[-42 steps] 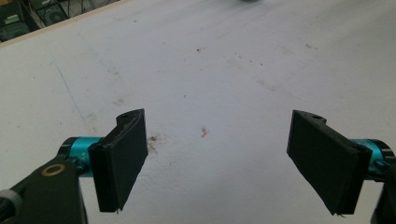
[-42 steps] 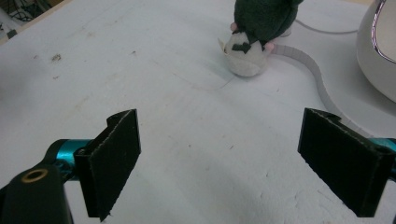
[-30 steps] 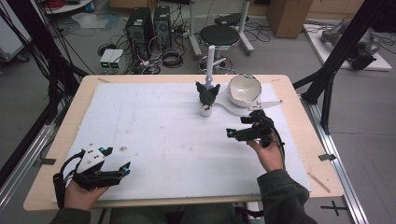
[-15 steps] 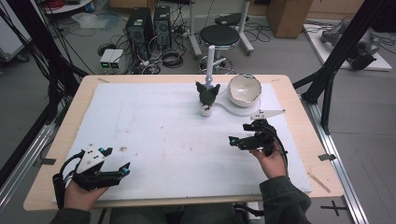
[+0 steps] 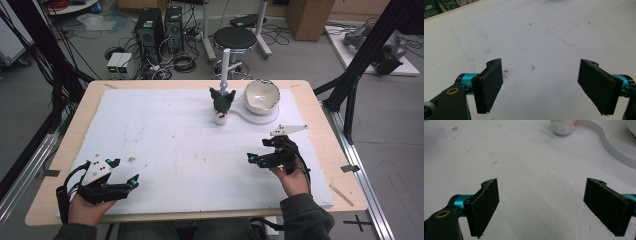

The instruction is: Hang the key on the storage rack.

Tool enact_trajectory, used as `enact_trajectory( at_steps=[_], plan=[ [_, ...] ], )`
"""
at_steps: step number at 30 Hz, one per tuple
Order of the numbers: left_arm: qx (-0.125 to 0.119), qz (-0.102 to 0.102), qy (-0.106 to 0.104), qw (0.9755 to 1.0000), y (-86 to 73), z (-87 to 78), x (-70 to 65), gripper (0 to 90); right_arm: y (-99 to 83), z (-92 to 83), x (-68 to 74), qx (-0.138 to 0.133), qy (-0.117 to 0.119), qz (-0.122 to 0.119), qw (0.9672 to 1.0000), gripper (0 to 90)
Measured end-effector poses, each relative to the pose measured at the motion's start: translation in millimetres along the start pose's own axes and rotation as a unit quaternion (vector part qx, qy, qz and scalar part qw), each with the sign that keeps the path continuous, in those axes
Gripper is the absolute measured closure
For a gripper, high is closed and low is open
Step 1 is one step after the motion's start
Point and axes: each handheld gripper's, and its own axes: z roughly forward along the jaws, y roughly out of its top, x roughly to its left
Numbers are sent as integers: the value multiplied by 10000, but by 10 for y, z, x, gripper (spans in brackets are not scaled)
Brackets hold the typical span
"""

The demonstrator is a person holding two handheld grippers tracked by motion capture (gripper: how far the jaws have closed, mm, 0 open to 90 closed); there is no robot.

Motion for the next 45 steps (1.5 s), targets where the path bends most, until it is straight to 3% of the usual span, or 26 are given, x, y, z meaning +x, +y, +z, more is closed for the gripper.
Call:
enact_trajectory(
  at_steps=[11, 31, 45],
  plan=[
    [12, -29, -23, 10000, -20, 5, 4, 207, -133, 16, 23, 48, 14, -110, 9999, 121],
    [160, -50, -120, 9998, -75, 9, -2, 208, -345, -86, 14, -89, -45, -42, 9999, 121],
    [260, -99, -134, 9995, -140, 30, 18, 209, -439, -125, 40, -37, -39, -56, 10000, 120]
  ],
)
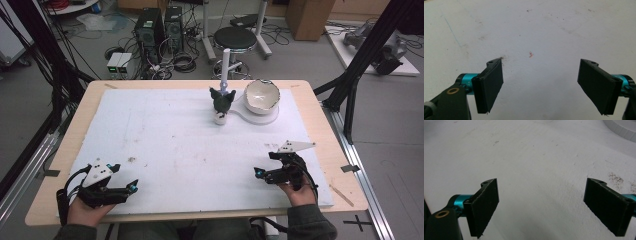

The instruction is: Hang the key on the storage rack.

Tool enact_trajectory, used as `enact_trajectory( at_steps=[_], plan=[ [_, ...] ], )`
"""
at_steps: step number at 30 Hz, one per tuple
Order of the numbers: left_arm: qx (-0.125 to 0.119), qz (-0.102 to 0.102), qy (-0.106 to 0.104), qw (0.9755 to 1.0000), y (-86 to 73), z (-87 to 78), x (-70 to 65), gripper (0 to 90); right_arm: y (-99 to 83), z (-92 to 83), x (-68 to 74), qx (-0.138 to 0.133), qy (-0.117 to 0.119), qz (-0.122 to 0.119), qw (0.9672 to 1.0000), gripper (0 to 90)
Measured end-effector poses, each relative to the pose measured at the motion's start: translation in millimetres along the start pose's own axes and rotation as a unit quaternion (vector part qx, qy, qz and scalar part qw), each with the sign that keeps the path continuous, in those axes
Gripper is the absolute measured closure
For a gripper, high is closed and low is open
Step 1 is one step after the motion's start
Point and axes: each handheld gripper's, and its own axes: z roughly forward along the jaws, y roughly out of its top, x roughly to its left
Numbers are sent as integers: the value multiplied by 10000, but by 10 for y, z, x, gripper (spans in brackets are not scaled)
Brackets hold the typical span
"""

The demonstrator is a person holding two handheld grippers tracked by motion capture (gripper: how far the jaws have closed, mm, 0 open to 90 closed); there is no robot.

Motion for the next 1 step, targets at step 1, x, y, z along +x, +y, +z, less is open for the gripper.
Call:
enact_trajectory(
  at_steps=[1],
  plan=[
    [15, 23, -5, 10000, -1, 1, 4, 209, -2, 4, -1, -3, 6, -7, 10000, 120]
  ],
)
